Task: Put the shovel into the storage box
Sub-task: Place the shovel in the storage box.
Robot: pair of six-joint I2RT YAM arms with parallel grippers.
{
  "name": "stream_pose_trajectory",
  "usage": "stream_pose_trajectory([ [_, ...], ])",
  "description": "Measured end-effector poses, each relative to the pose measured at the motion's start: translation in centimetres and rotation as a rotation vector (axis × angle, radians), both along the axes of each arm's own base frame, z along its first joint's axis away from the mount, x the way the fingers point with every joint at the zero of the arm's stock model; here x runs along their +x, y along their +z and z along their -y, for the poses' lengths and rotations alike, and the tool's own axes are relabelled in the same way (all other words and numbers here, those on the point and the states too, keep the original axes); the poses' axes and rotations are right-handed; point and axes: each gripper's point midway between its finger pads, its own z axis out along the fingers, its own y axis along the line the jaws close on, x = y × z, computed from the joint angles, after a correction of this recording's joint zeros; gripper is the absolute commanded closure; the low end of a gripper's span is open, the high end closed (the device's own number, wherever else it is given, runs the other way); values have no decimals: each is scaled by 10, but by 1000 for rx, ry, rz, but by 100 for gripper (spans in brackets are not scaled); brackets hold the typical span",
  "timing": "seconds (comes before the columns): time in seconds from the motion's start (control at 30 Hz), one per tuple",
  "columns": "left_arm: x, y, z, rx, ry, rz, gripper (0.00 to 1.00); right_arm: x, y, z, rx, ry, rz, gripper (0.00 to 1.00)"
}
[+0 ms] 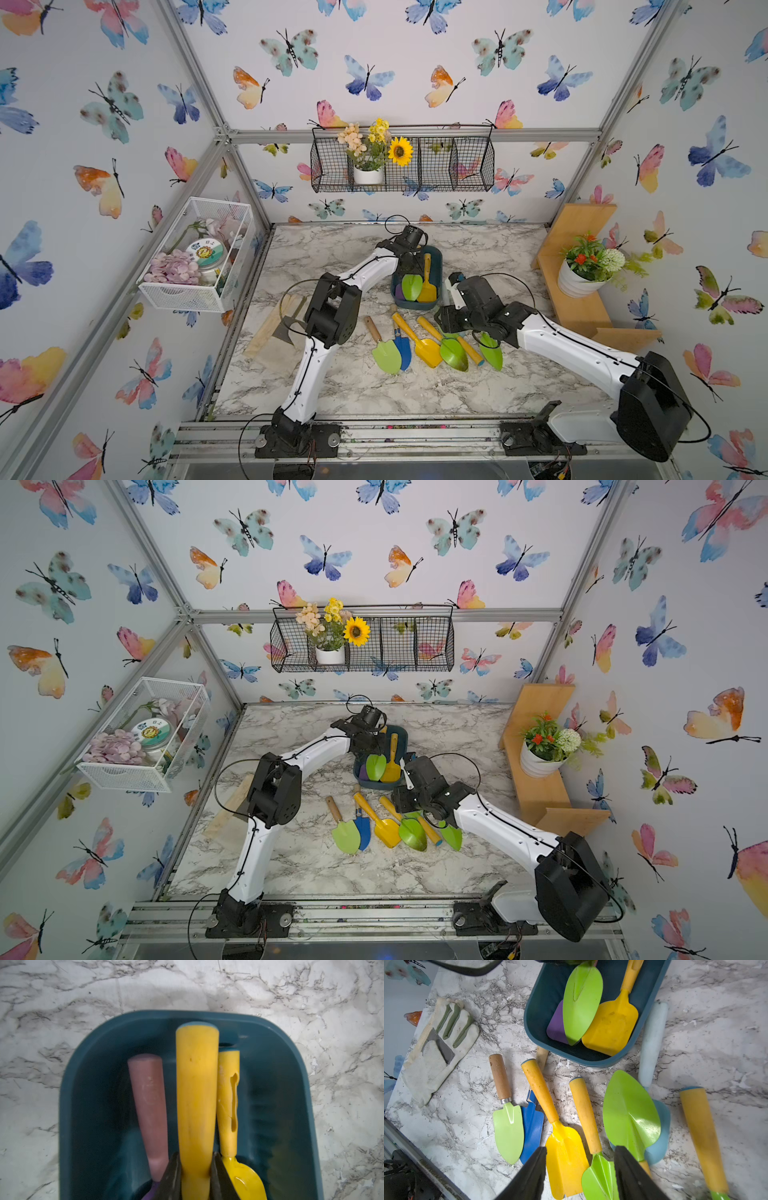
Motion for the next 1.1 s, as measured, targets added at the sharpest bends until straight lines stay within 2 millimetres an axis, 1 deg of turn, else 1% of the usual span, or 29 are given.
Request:
stream_pose_trajectory([
  [0.1,0,-3,0,2,3,-7,89,0,-1,0,-3,-1,-2,43],
  [0.2,-1,-4,-1,1,8,-13,74,0,-4,0,-9,-2,-8,43],
  [0.23,-1,-4,-1,1,9,-13,72,1,-5,0,-11,-2,-9,43],
  [0.5,-9,-18,-6,19,16,-47,70,1,-8,0,-18,-3,-16,43],
  [0.6,-14,-18,-9,23,16,-54,69,4,-5,-1,-16,-5,-11,43],
  [0.7,-17,-5,-11,15,16,-43,69,5,-3,-2,-14,-7,-7,43],
  [0.83,-23,22,-15,-8,15,-10,69,6,-3,-1,-15,-9,-6,43],
  [0.93,-30,46,-19,-30,15,23,68,6,-4,-1,-16,-9,-6,43],
  [1.0,-34,58,-22,-42,15,40,68,6,-4,-1,-18,-9,-8,43],
  [1.1,-41,69,-27,-51,14,54,68,7,-6,-2,-20,-9,-11,43],
])
